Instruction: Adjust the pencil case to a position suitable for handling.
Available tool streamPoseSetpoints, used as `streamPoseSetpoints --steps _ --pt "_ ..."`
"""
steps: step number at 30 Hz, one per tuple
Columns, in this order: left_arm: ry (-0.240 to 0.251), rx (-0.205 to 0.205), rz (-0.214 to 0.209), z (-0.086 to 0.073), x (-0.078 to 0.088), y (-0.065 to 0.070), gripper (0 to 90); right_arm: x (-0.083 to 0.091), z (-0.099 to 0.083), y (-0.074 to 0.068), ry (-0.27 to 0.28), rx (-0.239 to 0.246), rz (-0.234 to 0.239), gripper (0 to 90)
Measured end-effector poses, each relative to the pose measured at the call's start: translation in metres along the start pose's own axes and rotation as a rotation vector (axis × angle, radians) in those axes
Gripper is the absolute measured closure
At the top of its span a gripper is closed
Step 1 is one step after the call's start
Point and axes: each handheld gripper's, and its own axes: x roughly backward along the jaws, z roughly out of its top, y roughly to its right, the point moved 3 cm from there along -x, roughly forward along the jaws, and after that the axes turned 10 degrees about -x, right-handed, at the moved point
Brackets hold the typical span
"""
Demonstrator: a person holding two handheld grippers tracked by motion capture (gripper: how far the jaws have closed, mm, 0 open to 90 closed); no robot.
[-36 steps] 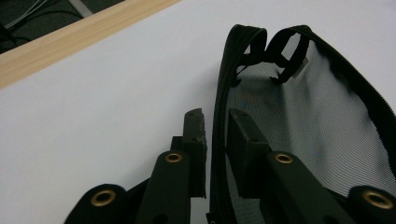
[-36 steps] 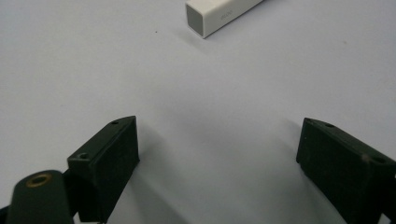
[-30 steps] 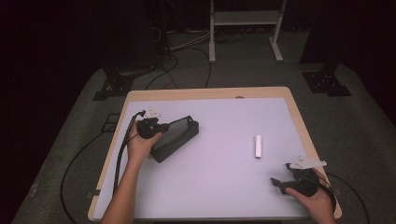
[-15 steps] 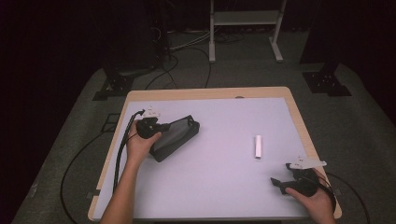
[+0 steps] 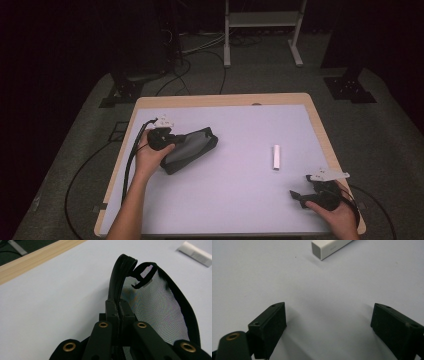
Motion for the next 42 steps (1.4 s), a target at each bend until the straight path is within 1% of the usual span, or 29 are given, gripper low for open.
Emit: streamPoseSetpoints --steps 1,2,3,5,7,11,12,13,14,16,17,18,19,20,21,23,25,29,36,37,38,41,42 --pt "0.0 0.0 0.0 0.0 0.0 0.0 88.6 0.0 0.0 0.0 0.0 0.0 0.0 11.9" --pt "0.01 -0.001 -0.015 0.001 0.0 0.002 88.6 0.0 0.0 0.0 0.0 0.0 0.0 11.8" --pt "0.01 -0.001 -0.015 0.001 0.0 0.002 88.6 0.0 0.0 0.0 0.0 0.0 0.0 11.8" --pt "0.017 -0.008 -0.029 0.003 0.001 0.004 88.6 0.0 0.0 0.0 0.0 0.0 0.0 11.8" --pt "0.031 -0.009 -0.056 0.005 0.002 0.008 88.6 0.0 0.0 0.0 0.0 0.0 0.0 11.8" --pt "0.035 -0.019 -0.073 0.007 0.003 0.012 88.6 0.0 0.0 0.0 0.0 0.0 0.001 11.8" --pt "0.043 -0.023 -0.086 0.008 0.004 0.014 88.6 0.0 0.0 0.0 0.0 0.0 0.001 11.9" --pt "0.043 -0.023 -0.086 0.008 0.004 0.014 88.6 0.0 0.0 0.0 0.0 0.0 0.001 11.9" --pt "0.048 -0.024 -0.102 0.009 0.004 0.017 88.6 0.0 0.0 0.0 0.0 0.0 0.001 11.9" --pt "0.052 -0.031 -0.117 0.01 0.005 0.019 88.6 0.0 0.0 0.0 0.0 0.0 0.001 11.9" --pt "0.052 -0.031 -0.117 0.01 0.005 0.019 88.7 0.0 0.0 0.0 0.0 0.0 0.001 11.9" --pt "0.055 -0.036 -0.134 0.011 0.005 0.022 88.7 0.0 0.0 0.0 0.0 0.0 0.001 11.9" --pt "0.055 -0.036 -0.134 0.011 0.005 0.022 88.6 0.0 0.0 0.0 0.0 0.0 0.001 11.9" --pt "0.058 -0.039 -0.147 0.012 0.006 0.025 88.7 0.0 0.0 0.0 0.0 0.0 0.001 11.9" --pt "0.058 -0.039 -0.147 0.012 0.006 0.025 88.7 0.0 0.0 0.0 0.0 0.0 0.001 11.9" --pt "0.06 -0.053 -0.172 0.014 0.006 0.029 88.6 0.0 0.0 0.0 0.0 -0.001 0.002 11.9" --pt "0.06 -0.056 -0.18 0.015 0.006 0.031 88.6 0.0 0.0 0.0 0.0 -0.001 0.002 11.9" --pt "0.063 -0.07 -0.215 0.017 0.006 0.036 88.6 0.0 0.0 0.0 0.0 -0.002 0.003 11.9" --pt "0.057 -0.091 -0.255 0.021 0.005 0.044 88.6 0.0 0.0 0.001 0.001 -0.006 0.005 12.0" --pt "0.057 -0.091 -0.255 0.021 0.005 0.044 88.6 0.0 0.0 0.001 0.001 -0.006 0.005 12.0" --pt "0.056 -0.1 -0.268 0.022 0.005 0.047 88.6 0.0 0.0 0.001 0.001 -0.008 0.006 12.1" --pt "0.054 -0.11 -0.278 0.024 0.004 0.05 88.6 0.0 0.0 0.001 0.001 -0.008 0.006 12.1" --pt "0.053 -0.117 -0.288 0.025 0.003 0.052 88.6 0.0 0.0 0.001 0.001 -0.009 0.006 12.1"
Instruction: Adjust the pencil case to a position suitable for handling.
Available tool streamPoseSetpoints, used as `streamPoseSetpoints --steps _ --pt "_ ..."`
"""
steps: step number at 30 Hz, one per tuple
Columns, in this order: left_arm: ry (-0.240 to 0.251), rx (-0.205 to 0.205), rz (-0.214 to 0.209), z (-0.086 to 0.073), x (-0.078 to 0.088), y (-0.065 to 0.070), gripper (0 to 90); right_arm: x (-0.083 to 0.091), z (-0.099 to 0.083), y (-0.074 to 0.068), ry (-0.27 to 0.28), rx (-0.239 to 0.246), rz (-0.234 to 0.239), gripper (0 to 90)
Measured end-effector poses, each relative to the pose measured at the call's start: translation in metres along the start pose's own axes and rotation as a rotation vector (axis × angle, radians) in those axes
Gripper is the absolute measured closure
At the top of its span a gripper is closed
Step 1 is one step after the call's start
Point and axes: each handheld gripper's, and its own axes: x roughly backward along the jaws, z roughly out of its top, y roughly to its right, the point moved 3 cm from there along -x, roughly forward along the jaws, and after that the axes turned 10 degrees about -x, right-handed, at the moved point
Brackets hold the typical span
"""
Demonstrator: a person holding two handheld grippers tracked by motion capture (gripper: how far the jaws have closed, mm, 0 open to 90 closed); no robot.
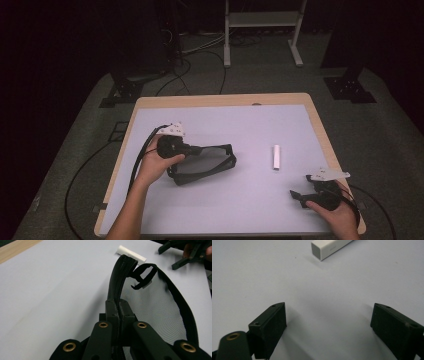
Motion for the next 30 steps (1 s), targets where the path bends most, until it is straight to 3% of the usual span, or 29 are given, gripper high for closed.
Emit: streamPoseSetpoints --steps 30 --pt "-0.023 -0.096 -0.182 0.018 -0.03 0.03 88.7 0.0 0.0 0.001 0.003 -0.004 0.005 12.4"
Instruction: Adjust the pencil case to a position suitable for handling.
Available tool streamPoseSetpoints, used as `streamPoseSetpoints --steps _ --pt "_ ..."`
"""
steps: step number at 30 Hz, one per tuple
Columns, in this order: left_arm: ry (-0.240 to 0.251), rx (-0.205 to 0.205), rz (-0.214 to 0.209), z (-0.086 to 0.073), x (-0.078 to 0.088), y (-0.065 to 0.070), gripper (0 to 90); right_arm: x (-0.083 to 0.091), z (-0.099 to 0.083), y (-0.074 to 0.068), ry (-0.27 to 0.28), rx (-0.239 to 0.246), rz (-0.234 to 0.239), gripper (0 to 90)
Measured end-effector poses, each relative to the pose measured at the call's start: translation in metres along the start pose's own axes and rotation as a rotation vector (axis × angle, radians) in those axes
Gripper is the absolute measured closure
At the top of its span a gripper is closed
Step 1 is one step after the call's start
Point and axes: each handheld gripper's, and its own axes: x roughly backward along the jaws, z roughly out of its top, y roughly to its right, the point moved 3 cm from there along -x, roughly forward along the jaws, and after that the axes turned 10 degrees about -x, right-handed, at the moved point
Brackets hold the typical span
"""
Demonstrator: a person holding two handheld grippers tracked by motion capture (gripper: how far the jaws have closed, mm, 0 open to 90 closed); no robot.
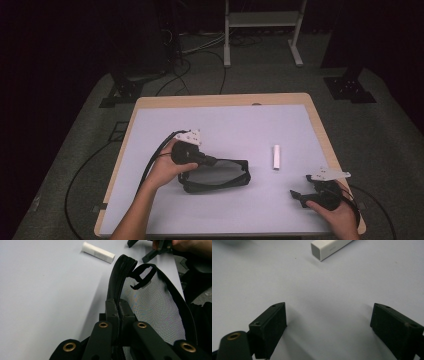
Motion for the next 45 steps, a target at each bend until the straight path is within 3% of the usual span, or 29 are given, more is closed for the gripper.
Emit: streamPoseSetpoints --steps 20,45 --pt "-0.034 -0.036 -0.098 0.008 -0.023 0.014 88.6 0.0 0.0 0.0 0.001 -0.005 0.004 12.5" --pt "-0.055 -0.002 -0.085 -0.001 -0.031 0.01 88.6 0.0 0.0 0.001 0.002 -0.008 0.006 12.4"
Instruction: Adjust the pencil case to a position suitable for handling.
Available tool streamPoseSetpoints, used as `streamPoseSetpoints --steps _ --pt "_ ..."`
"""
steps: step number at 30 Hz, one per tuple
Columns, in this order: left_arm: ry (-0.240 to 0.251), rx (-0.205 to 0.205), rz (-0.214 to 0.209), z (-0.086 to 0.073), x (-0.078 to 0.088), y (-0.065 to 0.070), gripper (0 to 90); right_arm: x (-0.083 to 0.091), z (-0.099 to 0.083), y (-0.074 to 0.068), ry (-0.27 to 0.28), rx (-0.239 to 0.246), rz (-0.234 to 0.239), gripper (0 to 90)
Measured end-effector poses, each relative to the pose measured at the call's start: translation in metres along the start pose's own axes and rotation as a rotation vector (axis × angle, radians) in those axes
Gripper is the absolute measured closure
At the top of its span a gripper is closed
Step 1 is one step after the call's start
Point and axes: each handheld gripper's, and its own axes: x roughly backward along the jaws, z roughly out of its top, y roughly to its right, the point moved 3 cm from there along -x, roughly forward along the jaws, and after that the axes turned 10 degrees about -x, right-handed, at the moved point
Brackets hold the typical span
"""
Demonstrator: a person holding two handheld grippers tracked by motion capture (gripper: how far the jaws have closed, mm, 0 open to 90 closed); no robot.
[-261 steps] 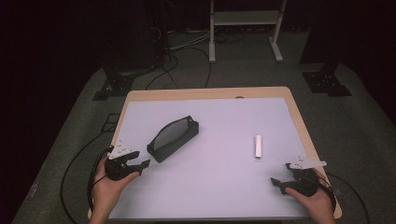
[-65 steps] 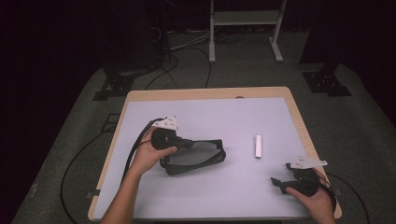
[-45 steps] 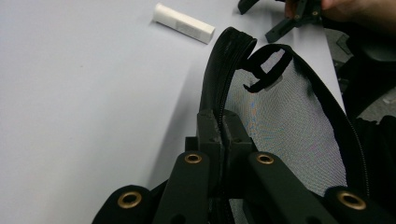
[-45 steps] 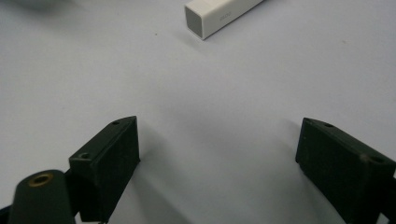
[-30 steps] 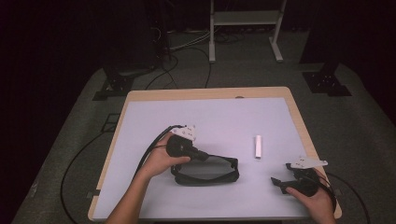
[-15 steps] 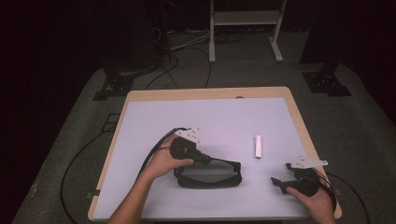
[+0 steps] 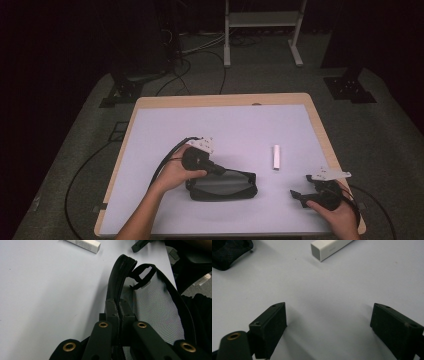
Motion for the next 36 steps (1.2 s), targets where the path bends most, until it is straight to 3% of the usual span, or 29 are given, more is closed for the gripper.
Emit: streamPoseSetpoints --steps 9,20,32,36 --pt "-0.013 -0.007 0.026 0.0 0.0 0.0 82.6 0.0 0.0 0.0 0.0 0.0 0.0 12.4" --pt "-0.002 -0.003 0.085 0.003 0.009 0.002 62.3 0.0 0.0 0.0 0.0 -0.001 0.001 12.4" --pt "-0.003 0.043 0.218 0.002 0.029 0.007 35.0 0.0 0.0 0.0 0.0 0.001 0.0 12.4" --pt "0.005 0.085 0.287 -0.004 0.045 0.007 27.7 0.0 0.0 0.0 0.0 0.001 -0.001 12.4"
